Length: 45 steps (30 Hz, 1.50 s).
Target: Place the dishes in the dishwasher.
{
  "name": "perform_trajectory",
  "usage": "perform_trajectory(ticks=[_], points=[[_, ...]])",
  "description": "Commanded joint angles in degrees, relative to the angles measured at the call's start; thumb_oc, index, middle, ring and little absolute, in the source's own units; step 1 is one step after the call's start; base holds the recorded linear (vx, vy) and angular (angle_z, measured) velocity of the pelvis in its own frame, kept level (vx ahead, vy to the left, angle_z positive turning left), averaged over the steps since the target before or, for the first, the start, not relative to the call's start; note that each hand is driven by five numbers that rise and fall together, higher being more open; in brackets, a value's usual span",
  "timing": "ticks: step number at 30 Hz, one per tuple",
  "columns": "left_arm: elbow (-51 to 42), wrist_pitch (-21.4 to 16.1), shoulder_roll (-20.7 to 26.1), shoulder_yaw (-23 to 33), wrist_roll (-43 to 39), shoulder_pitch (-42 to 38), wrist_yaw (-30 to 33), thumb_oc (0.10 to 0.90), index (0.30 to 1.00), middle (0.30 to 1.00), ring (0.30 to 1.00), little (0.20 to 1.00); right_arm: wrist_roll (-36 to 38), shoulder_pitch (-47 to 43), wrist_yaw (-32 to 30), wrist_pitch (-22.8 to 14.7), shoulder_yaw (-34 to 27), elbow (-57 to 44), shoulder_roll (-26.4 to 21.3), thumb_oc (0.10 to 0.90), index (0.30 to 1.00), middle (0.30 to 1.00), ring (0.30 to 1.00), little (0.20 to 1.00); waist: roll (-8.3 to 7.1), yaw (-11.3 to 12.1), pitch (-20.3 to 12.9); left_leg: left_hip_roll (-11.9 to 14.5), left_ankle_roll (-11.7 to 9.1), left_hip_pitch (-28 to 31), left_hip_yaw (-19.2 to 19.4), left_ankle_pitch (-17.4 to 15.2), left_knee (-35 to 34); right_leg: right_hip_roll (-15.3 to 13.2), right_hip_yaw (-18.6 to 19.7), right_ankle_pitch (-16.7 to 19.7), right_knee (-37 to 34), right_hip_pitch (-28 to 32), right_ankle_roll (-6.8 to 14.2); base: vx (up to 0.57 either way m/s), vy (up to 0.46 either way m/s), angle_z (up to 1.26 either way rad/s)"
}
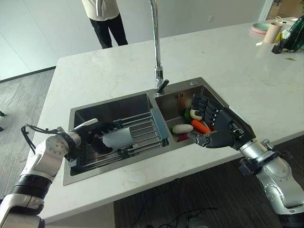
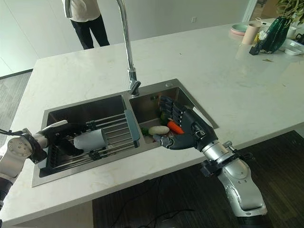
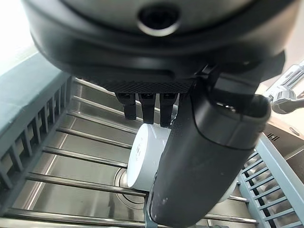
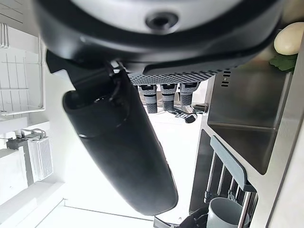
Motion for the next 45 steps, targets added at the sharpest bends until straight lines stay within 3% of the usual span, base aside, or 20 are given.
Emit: perform_trajectory(ticks=[1,45], points=[[1.27,-2.96,-0.13,0.34,1.81,-7.3,2.59,0.8,0.9,0.9,0.9,0.9,1.37,-3.55,0.16,-5.22,-5.2,-3.37,-1.93,0.8,0.9,0.9,0.9,0.9,0.94,-0.05,-4.59,2.36,-3.5,2.52,-3.01,-6.44,0.41,-2.29,-4.35,-4.5,2.26,-0.59,5.04,0.0,0.0,0.0],[6.57,-2.09,-2.37,-1.95,5.06,-7.91,4.45,0.8,0.9,0.9,0.9,0.9,0.85,-3.62,2.07,-4.69,-4.53,-3.19,-2.32,0.8,0.9,0.9,0.9,0.9,0.54,-0.9,-4.14,2.52,-3.48,3.26,-2.37,-6.74,0.41,-1.94,-3.83,-4.9,2.26,-0.05,5.05,0.0,0.0,0.0]])
